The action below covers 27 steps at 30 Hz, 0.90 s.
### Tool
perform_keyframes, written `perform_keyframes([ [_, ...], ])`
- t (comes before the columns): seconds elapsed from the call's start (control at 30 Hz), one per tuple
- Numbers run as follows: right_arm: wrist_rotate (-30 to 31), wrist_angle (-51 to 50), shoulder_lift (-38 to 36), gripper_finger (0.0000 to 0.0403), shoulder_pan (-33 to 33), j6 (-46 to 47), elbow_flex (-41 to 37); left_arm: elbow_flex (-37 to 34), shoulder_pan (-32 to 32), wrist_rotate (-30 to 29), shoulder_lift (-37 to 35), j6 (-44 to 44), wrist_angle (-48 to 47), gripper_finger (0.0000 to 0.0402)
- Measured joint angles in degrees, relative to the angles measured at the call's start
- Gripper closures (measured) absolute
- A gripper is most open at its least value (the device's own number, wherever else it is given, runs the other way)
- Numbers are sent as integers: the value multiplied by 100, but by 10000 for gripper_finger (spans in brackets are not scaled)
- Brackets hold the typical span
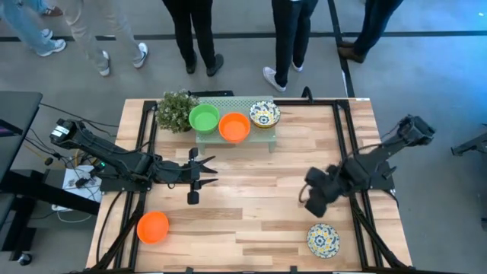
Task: Pick & Place Mini bowls
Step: Stack the yellow bowl on top of the yellow bowl on the shelf
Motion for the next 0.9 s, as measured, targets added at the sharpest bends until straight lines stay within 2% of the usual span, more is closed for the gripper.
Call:
perform_keyframes([
  [0.13,-441,520,-15,301,528,1655,-448,0,0,0,0,0,12,293],
  [0.3,-670,1115,314,301,959,2761,-501,0,0,0,0,0,24,293],
  [0.5,-795,1689,880,301,1245,2725,-496,0,4,-1,0,21,24,293],
  [0.67,-1090,1228,1280,301,1346,1890,-496,0,4,-2,0,273,37,293],
  [0.9,-1252,1074,1322,301,1298,1680,-496,0,4,-2,0,312,69,293],
])
